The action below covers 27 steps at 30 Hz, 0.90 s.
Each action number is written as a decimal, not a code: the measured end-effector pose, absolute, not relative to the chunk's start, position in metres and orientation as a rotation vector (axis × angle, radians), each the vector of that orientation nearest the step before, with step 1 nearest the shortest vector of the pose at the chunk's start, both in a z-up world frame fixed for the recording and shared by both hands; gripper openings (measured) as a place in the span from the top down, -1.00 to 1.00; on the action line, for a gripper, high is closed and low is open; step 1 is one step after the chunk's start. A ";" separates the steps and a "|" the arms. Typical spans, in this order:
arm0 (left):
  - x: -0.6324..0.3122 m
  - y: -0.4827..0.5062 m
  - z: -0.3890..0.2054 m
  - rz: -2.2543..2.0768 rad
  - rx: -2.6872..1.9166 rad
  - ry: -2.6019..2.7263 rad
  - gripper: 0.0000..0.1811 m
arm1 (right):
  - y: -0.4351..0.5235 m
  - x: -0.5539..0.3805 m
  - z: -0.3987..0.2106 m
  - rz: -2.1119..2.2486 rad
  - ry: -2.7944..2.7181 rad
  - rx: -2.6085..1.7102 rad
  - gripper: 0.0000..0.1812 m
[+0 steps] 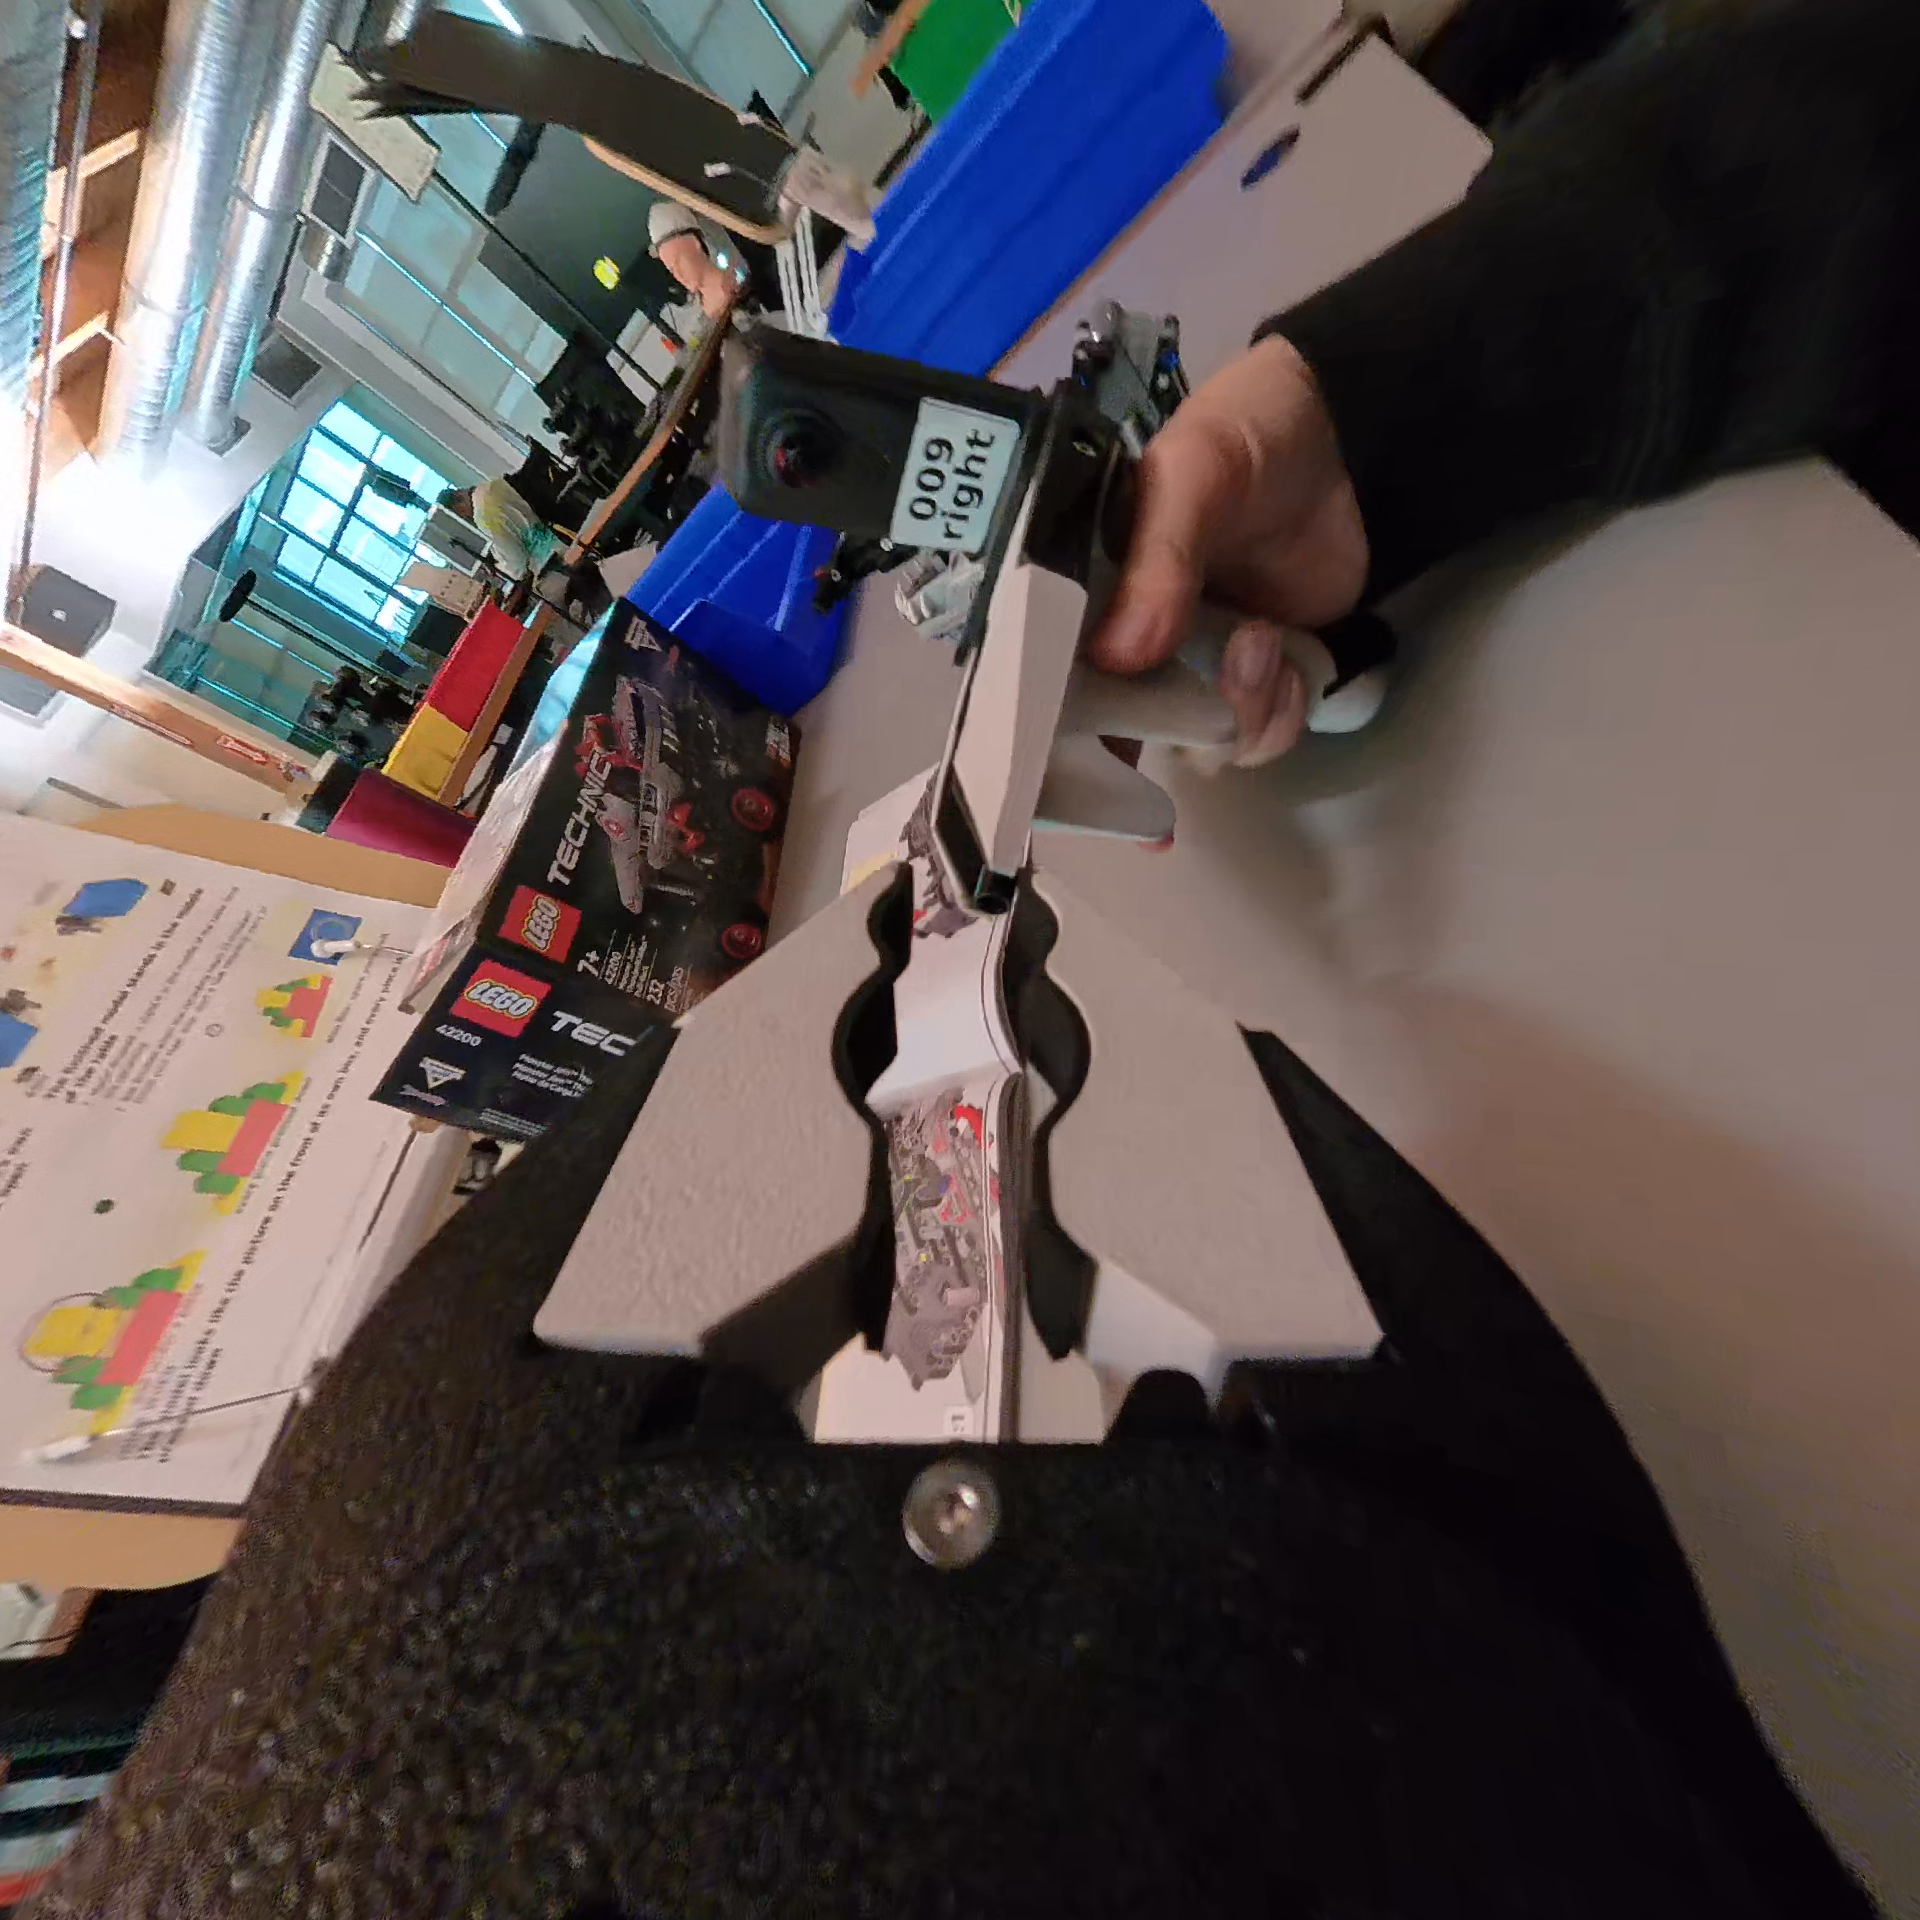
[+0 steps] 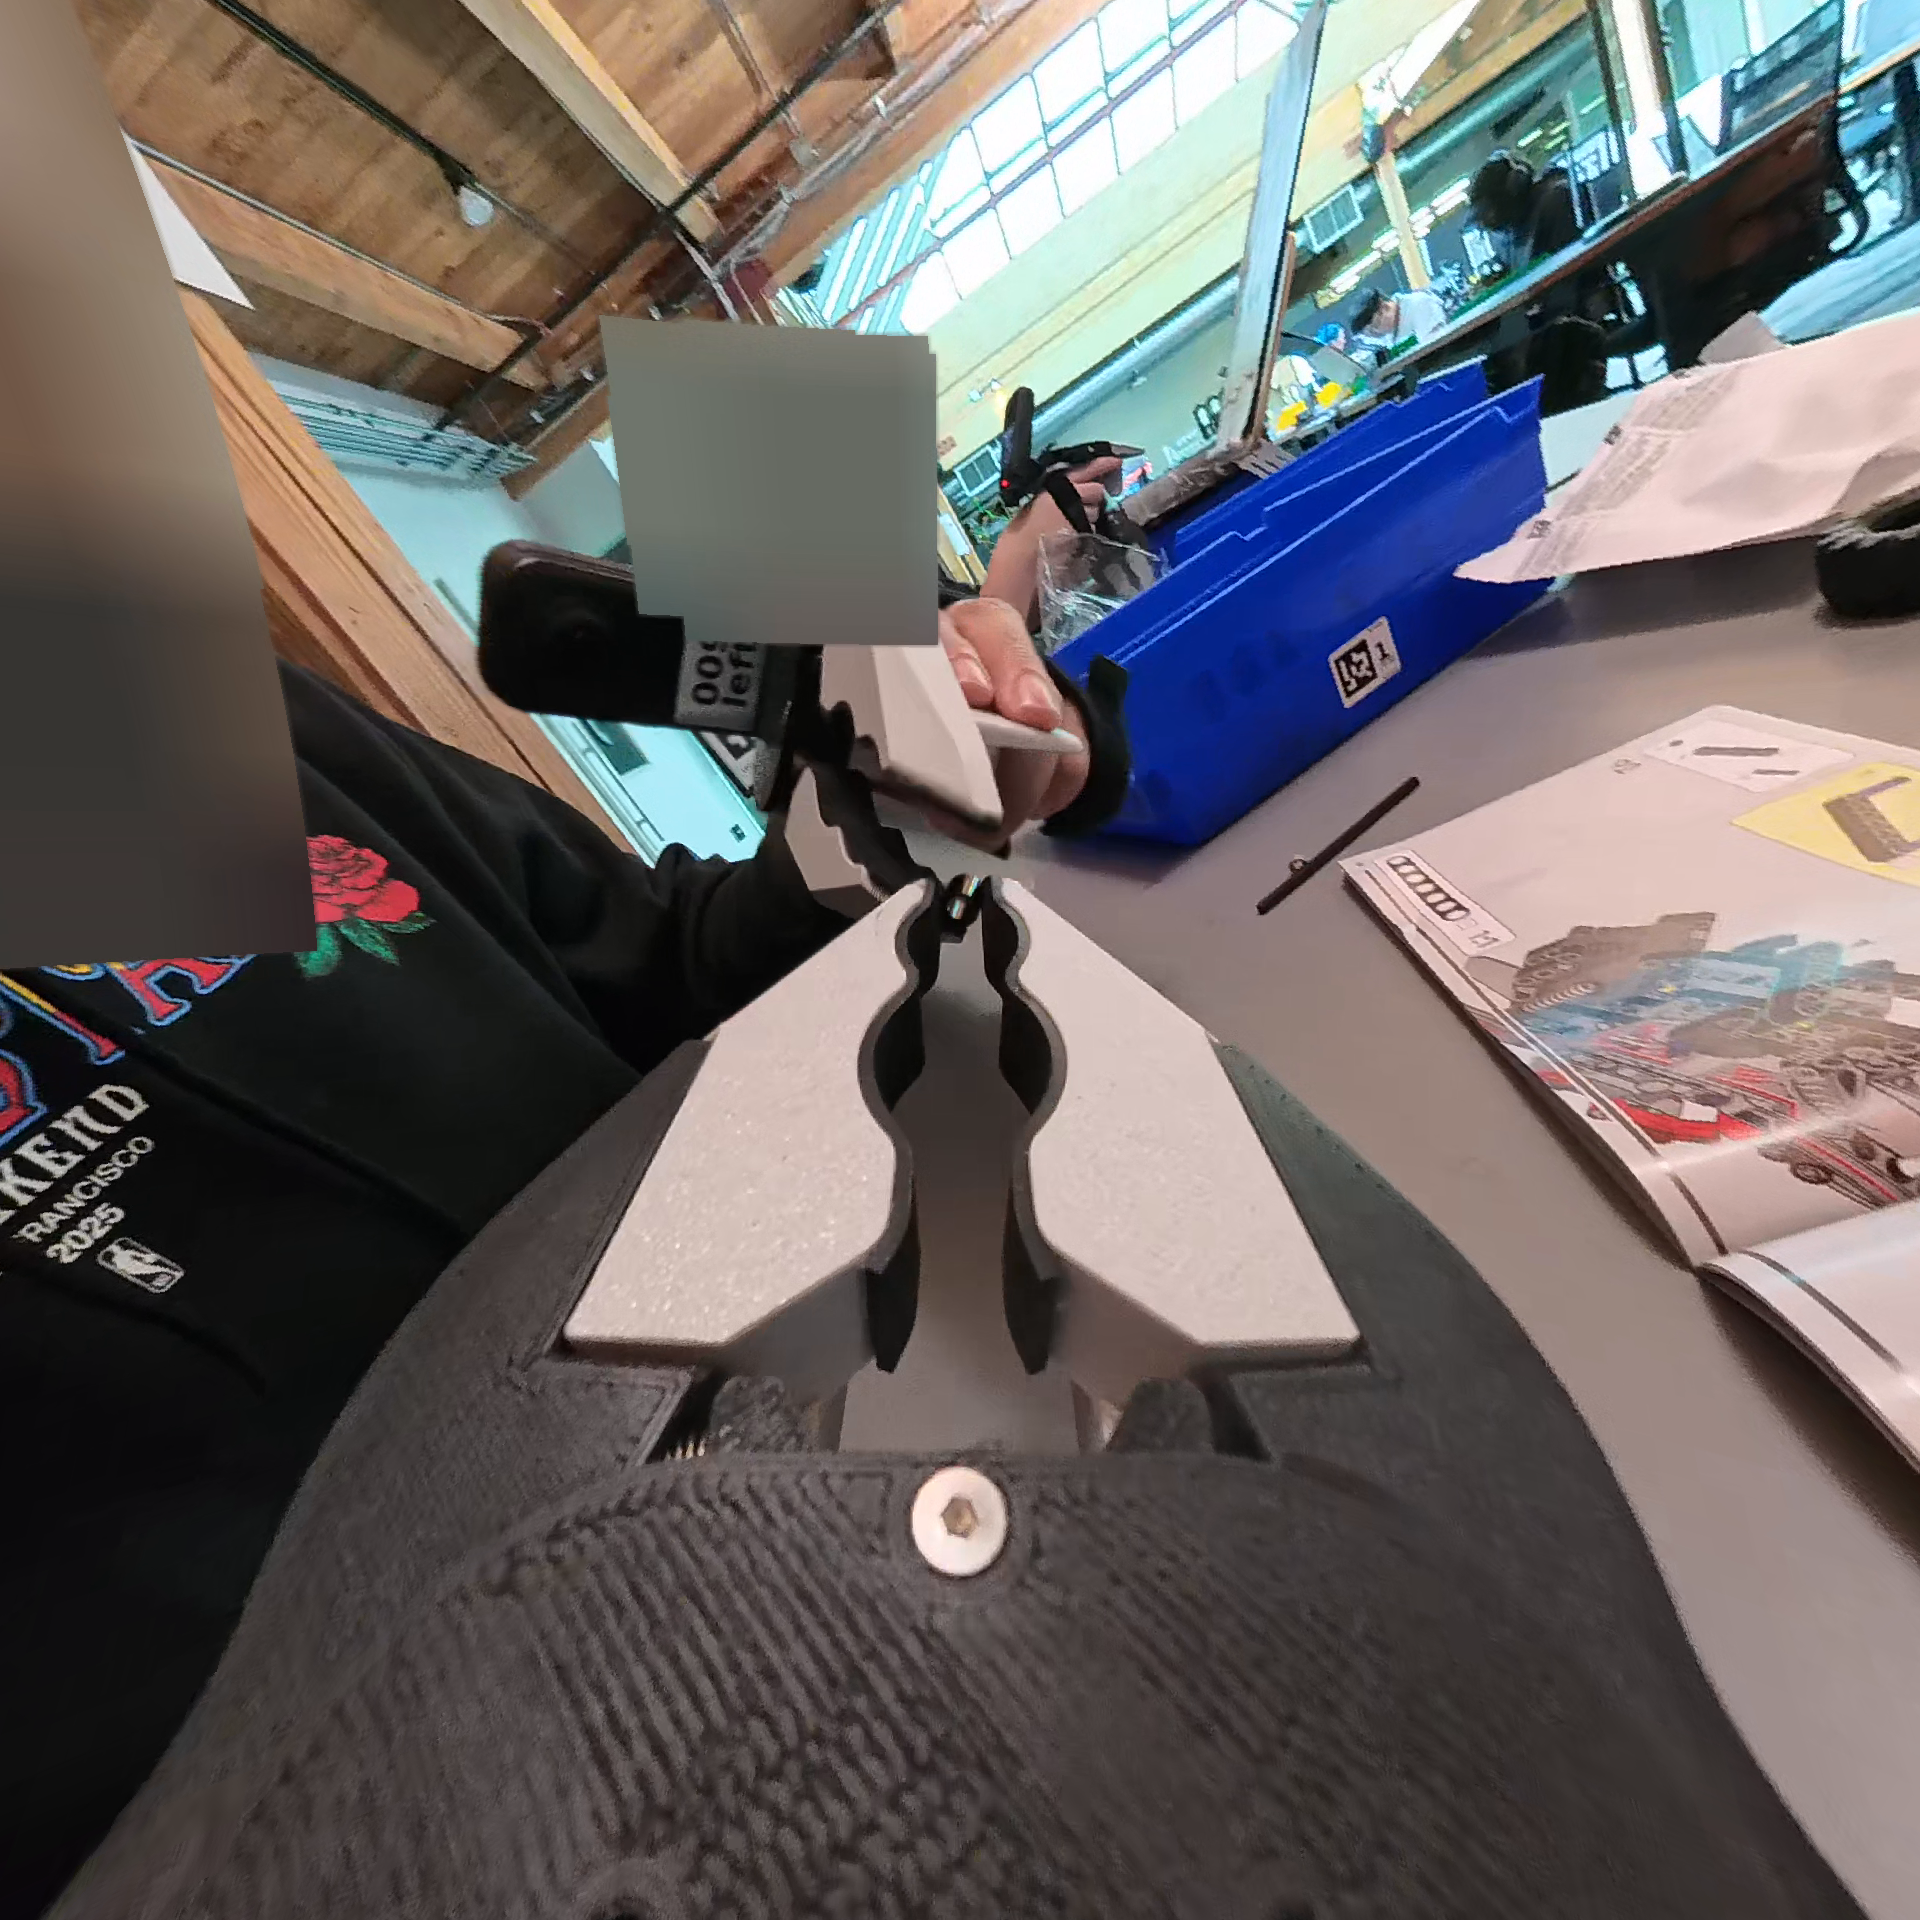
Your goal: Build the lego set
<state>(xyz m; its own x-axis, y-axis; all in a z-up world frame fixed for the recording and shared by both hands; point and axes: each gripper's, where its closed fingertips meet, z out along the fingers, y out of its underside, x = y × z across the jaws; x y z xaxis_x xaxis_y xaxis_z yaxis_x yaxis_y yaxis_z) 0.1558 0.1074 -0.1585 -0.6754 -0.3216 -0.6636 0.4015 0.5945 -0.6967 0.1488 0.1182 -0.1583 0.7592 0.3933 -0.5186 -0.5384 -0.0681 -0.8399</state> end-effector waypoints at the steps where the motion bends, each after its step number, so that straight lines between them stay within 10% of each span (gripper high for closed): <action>1: 0.155 0.107 -0.156 -1.166 0.052 2.009 0.81 | 0.117 0.148 -0.156 0.781 0.122 -1.436 0.93; 27: 0.142 0.106 -0.154 -1.278 0.068 2.084 0.95 | 0.114 0.140 -0.147 1.010 0.165 -1.328 0.93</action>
<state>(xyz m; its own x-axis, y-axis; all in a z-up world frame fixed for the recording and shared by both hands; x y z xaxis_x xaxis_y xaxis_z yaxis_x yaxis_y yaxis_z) 0.1423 0.1061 -0.1537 -0.7658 -0.2935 -0.5721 0.3767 0.5162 -0.7691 0.1399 0.1138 -0.1475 0.5877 0.5130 -0.6257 -0.6855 -0.0950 -0.7218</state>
